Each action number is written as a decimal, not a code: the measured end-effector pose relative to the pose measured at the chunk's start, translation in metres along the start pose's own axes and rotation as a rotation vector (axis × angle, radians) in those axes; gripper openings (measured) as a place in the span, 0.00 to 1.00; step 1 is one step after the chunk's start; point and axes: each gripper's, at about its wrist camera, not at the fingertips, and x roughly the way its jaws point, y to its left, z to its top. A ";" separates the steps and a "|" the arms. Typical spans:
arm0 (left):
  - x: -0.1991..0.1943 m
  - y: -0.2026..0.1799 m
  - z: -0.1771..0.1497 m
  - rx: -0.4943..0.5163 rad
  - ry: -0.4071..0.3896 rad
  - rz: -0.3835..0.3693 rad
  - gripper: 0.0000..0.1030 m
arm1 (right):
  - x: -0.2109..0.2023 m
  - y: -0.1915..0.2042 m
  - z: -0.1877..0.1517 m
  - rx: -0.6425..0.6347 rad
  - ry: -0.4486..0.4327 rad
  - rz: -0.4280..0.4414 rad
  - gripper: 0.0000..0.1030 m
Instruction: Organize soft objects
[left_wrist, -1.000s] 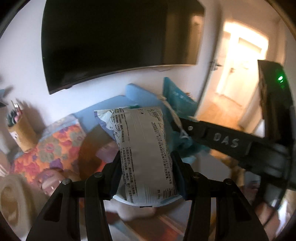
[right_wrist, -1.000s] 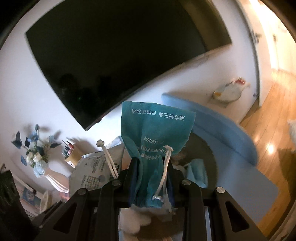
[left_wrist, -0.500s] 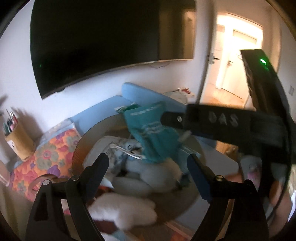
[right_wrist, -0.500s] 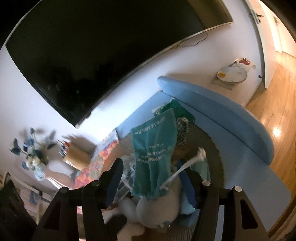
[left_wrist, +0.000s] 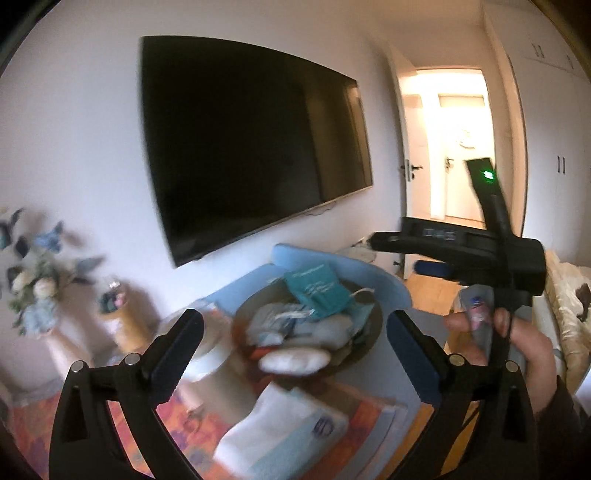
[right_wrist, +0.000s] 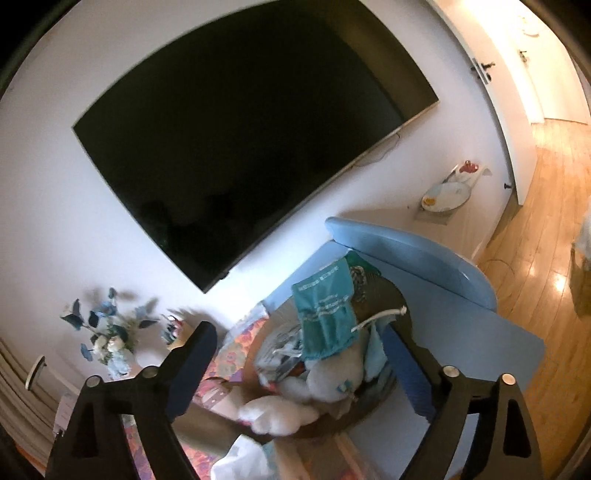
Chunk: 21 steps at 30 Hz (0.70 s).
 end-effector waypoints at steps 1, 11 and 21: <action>-0.005 0.007 -0.004 -0.007 0.003 0.013 0.97 | -0.005 0.003 -0.006 -0.004 -0.003 0.004 0.91; -0.053 0.110 -0.092 -0.104 0.127 0.371 0.98 | 0.024 0.059 -0.129 -0.188 0.182 -0.025 1.00; -0.079 0.210 -0.146 -0.259 0.223 0.528 0.98 | 0.073 0.188 -0.220 -0.467 0.374 0.128 1.00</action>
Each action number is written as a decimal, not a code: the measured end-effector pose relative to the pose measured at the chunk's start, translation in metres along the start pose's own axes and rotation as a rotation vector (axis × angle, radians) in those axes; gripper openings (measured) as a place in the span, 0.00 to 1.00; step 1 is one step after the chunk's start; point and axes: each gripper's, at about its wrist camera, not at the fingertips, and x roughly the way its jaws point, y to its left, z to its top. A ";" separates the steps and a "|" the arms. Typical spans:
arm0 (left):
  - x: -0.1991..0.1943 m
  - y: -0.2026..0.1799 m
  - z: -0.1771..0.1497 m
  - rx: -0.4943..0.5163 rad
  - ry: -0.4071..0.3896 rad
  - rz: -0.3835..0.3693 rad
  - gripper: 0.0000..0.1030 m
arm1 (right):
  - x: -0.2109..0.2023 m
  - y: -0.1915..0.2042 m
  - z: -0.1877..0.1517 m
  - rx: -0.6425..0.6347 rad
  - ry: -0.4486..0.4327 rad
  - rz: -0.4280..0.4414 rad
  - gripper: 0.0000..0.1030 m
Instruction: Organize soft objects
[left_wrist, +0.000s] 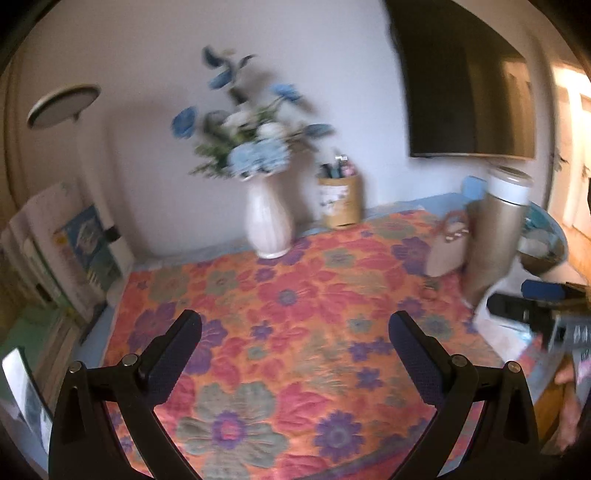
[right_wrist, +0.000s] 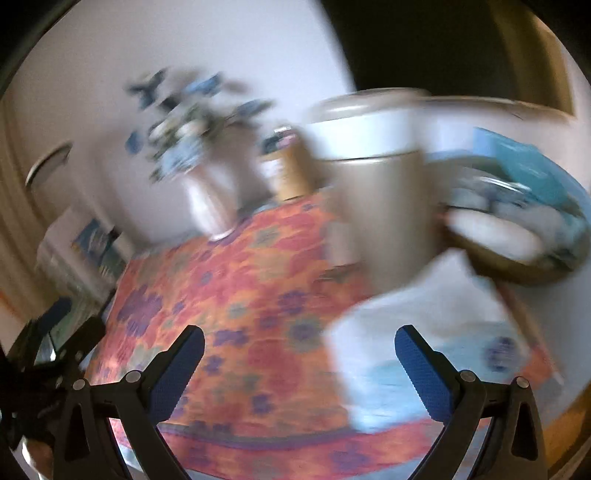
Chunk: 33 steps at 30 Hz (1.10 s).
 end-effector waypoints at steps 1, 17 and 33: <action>0.004 0.007 -0.001 -0.013 0.005 0.009 0.98 | 0.007 0.013 0.001 -0.029 0.009 0.013 1.00; 0.103 0.083 -0.030 -0.261 0.181 0.119 0.98 | 0.119 0.110 0.020 -0.208 -0.054 0.000 1.00; 0.127 0.084 -0.053 -0.247 0.175 0.187 0.98 | 0.161 0.116 -0.004 -0.302 -0.007 -0.081 1.00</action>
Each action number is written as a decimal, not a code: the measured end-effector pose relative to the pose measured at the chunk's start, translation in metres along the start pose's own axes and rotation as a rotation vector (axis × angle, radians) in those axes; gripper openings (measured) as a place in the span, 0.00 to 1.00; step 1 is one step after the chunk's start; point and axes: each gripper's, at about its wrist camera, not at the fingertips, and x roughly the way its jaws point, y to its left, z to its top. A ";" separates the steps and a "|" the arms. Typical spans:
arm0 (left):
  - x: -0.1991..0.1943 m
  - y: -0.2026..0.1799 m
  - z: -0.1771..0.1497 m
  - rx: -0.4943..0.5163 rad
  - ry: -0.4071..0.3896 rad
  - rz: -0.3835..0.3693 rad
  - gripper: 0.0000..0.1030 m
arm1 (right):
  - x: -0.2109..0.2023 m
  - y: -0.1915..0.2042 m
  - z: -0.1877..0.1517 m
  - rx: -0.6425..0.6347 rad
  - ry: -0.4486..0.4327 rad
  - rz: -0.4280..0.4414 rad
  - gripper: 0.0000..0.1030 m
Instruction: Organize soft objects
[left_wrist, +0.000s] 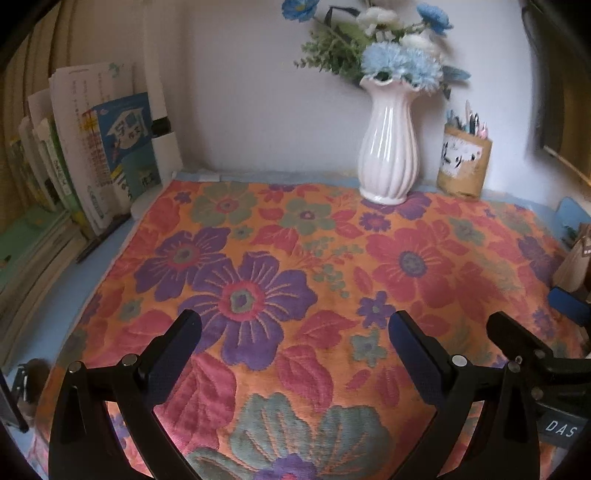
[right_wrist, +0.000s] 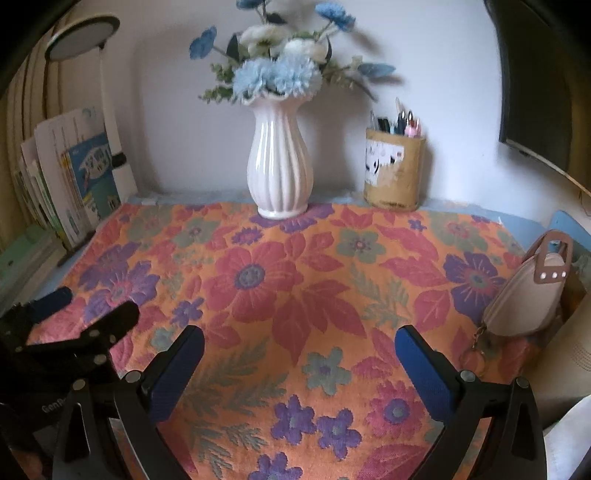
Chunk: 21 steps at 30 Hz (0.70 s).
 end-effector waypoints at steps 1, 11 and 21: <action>0.001 -0.001 0.000 0.004 0.005 0.001 0.98 | 0.002 -0.001 0.000 0.005 0.011 -0.006 1.00; 0.001 0.000 -0.002 -0.001 0.015 0.000 0.98 | 0.004 -0.010 -0.001 0.054 0.028 -0.010 1.00; 0.011 -0.004 -0.002 0.016 0.072 0.000 0.98 | 0.009 -0.011 -0.001 0.056 0.054 -0.004 1.00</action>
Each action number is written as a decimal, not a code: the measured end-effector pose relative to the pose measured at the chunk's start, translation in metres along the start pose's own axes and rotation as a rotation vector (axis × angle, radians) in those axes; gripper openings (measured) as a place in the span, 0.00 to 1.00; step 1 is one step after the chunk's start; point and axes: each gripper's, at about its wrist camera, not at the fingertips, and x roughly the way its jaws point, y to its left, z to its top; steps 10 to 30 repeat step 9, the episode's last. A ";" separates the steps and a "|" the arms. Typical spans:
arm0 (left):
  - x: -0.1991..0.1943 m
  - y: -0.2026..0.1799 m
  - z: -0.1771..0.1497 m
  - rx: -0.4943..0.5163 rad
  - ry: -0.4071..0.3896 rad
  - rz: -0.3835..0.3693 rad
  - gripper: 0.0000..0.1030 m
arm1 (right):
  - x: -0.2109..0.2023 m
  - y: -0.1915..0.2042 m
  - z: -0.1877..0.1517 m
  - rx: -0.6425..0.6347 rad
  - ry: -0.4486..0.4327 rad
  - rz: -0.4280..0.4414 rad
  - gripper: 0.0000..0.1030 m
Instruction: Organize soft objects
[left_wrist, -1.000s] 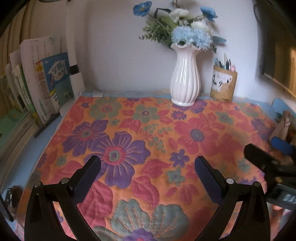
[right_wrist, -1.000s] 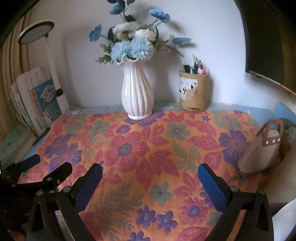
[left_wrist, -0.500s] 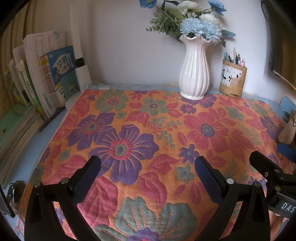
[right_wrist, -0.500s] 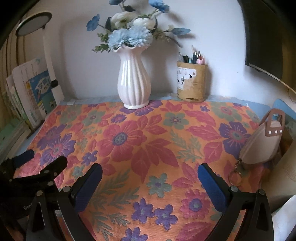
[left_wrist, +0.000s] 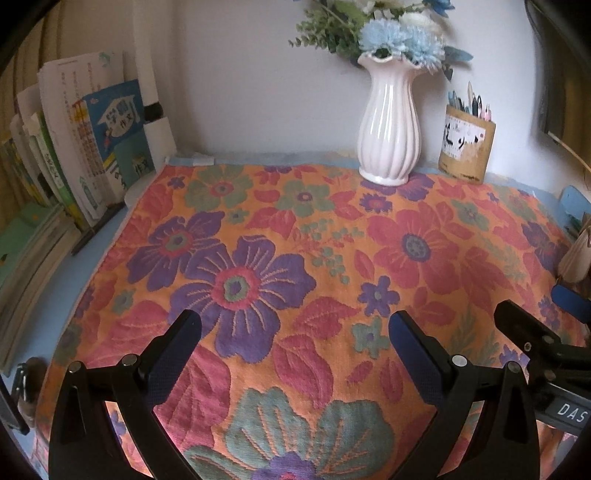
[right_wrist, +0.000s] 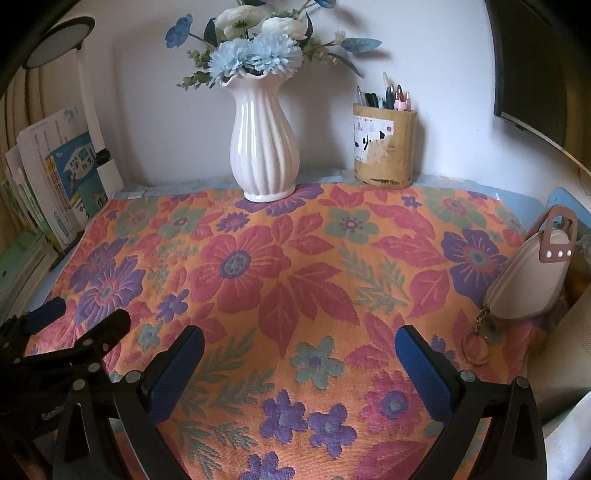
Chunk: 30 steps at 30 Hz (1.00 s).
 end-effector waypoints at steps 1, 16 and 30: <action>0.002 -0.002 0.000 0.011 0.014 0.002 0.98 | 0.000 0.000 0.000 0.001 0.003 0.001 1.00; -0.003 -0.011 0.001 0.078 -0.045 0.086 0.98 | 0.002 -0.002 0.000 0.014 0.017 0.003 1.00; -0.003 -0.011 0.001 0.078 -0.045 0.086 0.98 | 0.002 -0.002 0.000 0.014 0.017 0.003 1.00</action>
